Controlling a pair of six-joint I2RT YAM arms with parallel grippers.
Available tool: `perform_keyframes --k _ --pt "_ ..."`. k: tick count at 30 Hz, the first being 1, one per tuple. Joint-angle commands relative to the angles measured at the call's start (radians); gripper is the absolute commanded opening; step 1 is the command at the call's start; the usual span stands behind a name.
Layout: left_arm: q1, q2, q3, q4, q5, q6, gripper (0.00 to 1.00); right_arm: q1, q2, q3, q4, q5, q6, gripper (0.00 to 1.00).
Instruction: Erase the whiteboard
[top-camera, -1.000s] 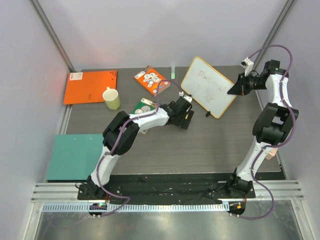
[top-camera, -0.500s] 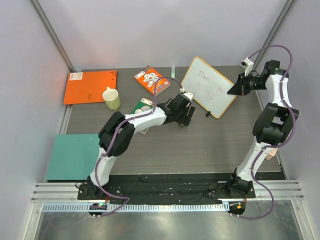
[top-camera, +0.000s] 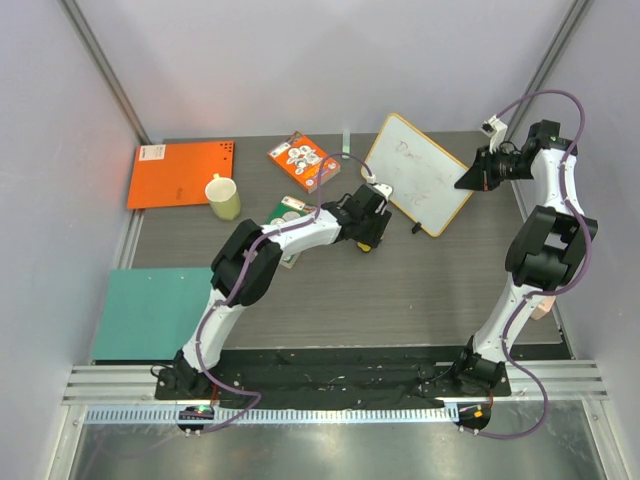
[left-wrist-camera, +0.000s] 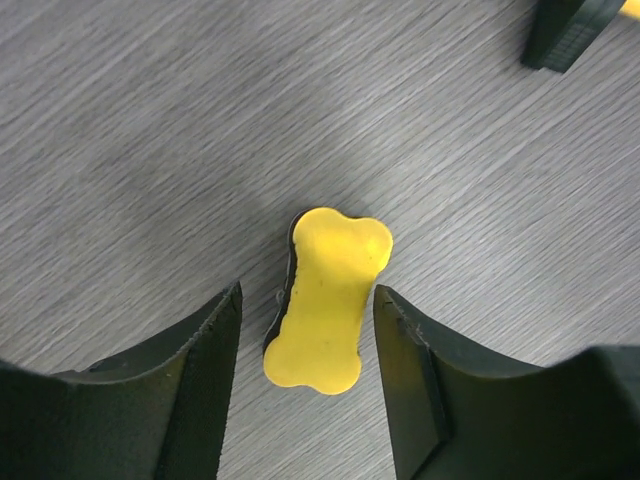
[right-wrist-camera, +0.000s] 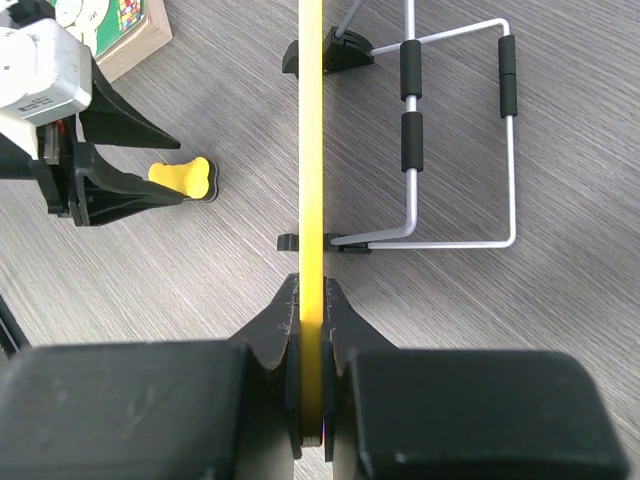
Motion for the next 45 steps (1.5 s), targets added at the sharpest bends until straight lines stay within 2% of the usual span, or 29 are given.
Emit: perform_keyframes --k 1,8,11,19,21,22,24,30,33,37,38,41,43,45 --pt "0.004 -0.033 0.011 -0.002 0.029 0.029 0.56 0.079 0.099 -0.105 -0.226 0.190 -0.070 0.01" --pt "0.004 0.006 0.016 -0.002 0.061 0.034 0.48 0.077 0.101 -0.106 -0.226 0.184 -0.069 0.01" --pt "0.004 0.018 0.017 0.003 0.068 0.026 0.38 0.077 0.099 -0.105 -0.226 0.187 -0.069 0.01" --pt "0.005 0.032 0.017 0.002 0.068 0.029 0.39 0.077 0.105 -0.108 -0.226 0.181 -0.070 0.01" --pt "0.005 0.033 0.020 -0.003 0.066 0.031 0.30 0.077 0.105 -0.108 -0.226 0.181 -0.070 0.01" --pt "0.005 0.029 0.016 0.005 0.059 0.031 0.17 0.077 0.105 -0.109 -0.224 0.180 -0.070 0.01" --pt "0.008 0.021 0.006 0.015 0.055 0.031 0.02 0.076 0.104 -0.112 -0.222 0.180 -0.072 0.01" --pt "0.034 -0.020 -0.007 0.069 0.068 -0.021 0.00 0.077 0.101 -0.128 -0.219 0.181 -0.078 0.01" --pt "0.057 -0.057 -0.035 0.202 0.068 -0.085 0.00 0.076 0.099 -0.134 -0.218 0.183 -0.078 0.01" --pt "0.071 -0.083 -0.131 0.502 0.036 -0.148 0.00 0.076 0.098 -0.132 -0.218 0.183 -0.078 0.01" --pt "0.073 -0.083 -0.150 0.681 0.029 -0.159 0.00 0.076 0.098 -0.132 -0.218 0.183 -0.079 0.01" --pt "0.073 -0.059 -0.193 0.999 0.003 -0.179 0.00 0.076 0.098 -0.129 -0.219 0.184 -0.078 0.01" --pt "0.073 -0.002 -0.158 1.077 -0.020 -0.176 0.00 0.076 0.096 -0.129 -0.219 0.186 -0.079 0.01" --pt "0.073 0.076 -0.037 1.069 -0.034 -0.167 0.00 0.077 0.093 -0.129 -0.218 0.186 -0.078 0.01"
